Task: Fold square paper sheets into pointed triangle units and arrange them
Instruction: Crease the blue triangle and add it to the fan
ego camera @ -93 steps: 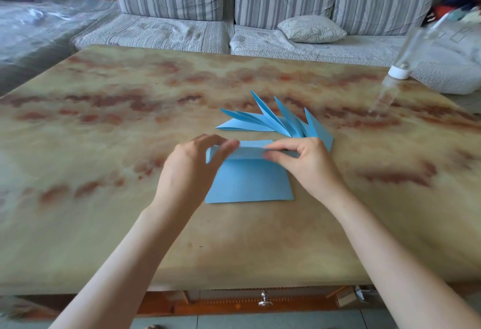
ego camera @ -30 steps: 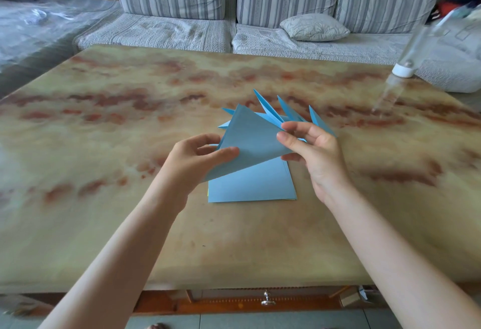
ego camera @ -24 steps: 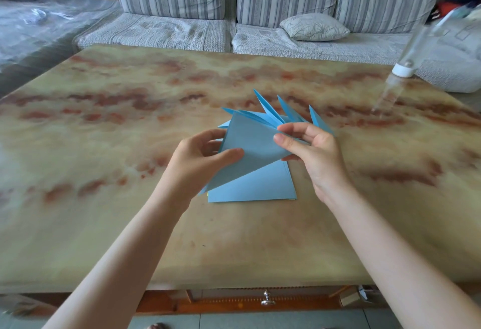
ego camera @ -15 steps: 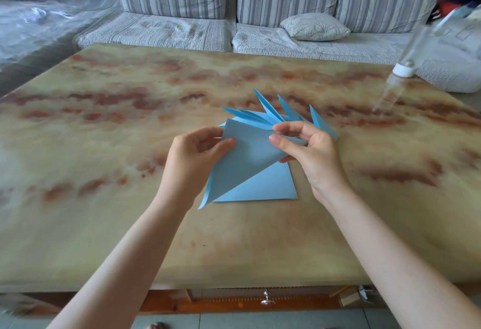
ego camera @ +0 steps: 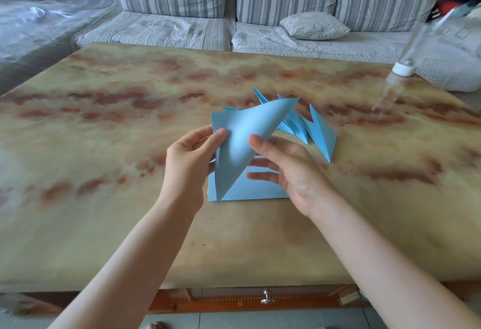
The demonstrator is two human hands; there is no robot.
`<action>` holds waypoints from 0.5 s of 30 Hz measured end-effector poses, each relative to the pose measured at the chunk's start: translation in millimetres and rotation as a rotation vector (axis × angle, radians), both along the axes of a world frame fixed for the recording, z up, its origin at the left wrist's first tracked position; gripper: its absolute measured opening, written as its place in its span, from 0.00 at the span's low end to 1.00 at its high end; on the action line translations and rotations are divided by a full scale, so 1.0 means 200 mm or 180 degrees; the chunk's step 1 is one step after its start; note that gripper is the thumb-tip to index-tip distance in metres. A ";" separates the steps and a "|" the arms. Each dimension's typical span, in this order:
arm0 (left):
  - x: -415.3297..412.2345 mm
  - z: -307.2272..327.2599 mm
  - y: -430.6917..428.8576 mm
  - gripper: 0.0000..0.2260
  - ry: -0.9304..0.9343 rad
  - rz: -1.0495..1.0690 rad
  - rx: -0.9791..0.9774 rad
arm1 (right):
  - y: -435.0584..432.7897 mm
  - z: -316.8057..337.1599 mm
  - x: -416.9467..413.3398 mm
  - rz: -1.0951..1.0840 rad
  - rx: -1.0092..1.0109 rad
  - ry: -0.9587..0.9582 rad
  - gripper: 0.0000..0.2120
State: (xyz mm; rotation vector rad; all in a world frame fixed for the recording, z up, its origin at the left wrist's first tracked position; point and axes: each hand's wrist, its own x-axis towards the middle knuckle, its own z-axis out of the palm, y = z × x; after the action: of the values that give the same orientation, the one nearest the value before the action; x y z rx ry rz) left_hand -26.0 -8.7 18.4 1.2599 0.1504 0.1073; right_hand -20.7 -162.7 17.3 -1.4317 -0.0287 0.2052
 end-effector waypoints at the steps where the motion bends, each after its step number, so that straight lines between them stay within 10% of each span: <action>1: 0.00 0.00 -0.01 0.03 0.0034 -0.0027 -0.0059 | 0.01 0.00 0.00 -0.0022 0.0036 -0.0003 0.17; 15: 0.00 0.04 0.02 0.07 -0.0161 -0.0054 0.0034 | 0.00 -0.01 0.01 -0.0424 -0.0109 -0.0126 0.05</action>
State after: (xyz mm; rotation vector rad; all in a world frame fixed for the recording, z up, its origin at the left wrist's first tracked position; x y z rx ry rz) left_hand -25.7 -4.4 27.4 1.2677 0.0955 0.1253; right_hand -17.9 -162.2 16.2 -1.4659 0.0378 0.0680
